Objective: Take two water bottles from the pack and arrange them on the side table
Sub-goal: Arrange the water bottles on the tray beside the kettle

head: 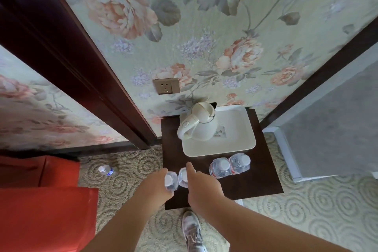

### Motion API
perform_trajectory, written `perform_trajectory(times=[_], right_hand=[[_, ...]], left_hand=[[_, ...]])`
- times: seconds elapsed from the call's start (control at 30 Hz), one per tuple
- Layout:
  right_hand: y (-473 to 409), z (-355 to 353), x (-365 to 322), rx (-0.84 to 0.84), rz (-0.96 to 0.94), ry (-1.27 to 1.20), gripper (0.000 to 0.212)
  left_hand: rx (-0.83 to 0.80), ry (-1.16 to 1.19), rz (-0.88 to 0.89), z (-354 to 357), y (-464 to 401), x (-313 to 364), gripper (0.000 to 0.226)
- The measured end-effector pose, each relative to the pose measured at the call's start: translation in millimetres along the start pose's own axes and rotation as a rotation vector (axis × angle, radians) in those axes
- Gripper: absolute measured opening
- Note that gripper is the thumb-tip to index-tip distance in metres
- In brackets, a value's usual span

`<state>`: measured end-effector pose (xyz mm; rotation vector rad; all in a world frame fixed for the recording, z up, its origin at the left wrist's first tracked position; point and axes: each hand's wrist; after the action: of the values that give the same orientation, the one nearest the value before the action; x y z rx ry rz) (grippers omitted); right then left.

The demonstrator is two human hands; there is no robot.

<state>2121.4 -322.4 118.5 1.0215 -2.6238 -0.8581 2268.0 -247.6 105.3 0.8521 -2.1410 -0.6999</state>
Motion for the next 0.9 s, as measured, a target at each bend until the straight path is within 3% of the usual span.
perform_trajectory(times=[0.1,0.2,0.27,0.4,0.53,0.67,0.9], right_hand=[[7,-14,21,0.132,0.029,0.000,0.082],[7,-35,55,0.325,0.092,0.030,0.050],[1,-46,82,0.373,0.132,0.057,0.038],[-11,-46,122,0.259,0.229,0.076,0.030],[-17,-31,140,0.088,0.269,0.119,0.028],[-23,-16,151,0.018,0.296,0.045,0.021],[-30,-2,157,0.073,0.213,-0.042,0.017]], left_hand=[[-0.028,-0.066,-0.029,-12,6,2,0.063],[0.125,-0.123,0.039,-29,9,32,0.036],[0.210,-0.088,0.162,-31,7,70,0.031],[0.138,-0.040,0.333,-6,0,146,0.042],[0.062,-0.119,0.236,40,-16,173,0.054],[0.021,-0.129,0.132,68,-34,178,0.024],[0.069,-0.215,0.213,93,-51,167,0.019]])
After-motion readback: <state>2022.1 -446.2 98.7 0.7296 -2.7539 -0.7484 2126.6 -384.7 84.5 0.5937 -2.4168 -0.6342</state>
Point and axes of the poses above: each hand's wrist, its own y-axis away from the middle knuckle, its own z-axis out of the palm, x = y × z, and after that the axes turned 15 degrees about y, right-handed
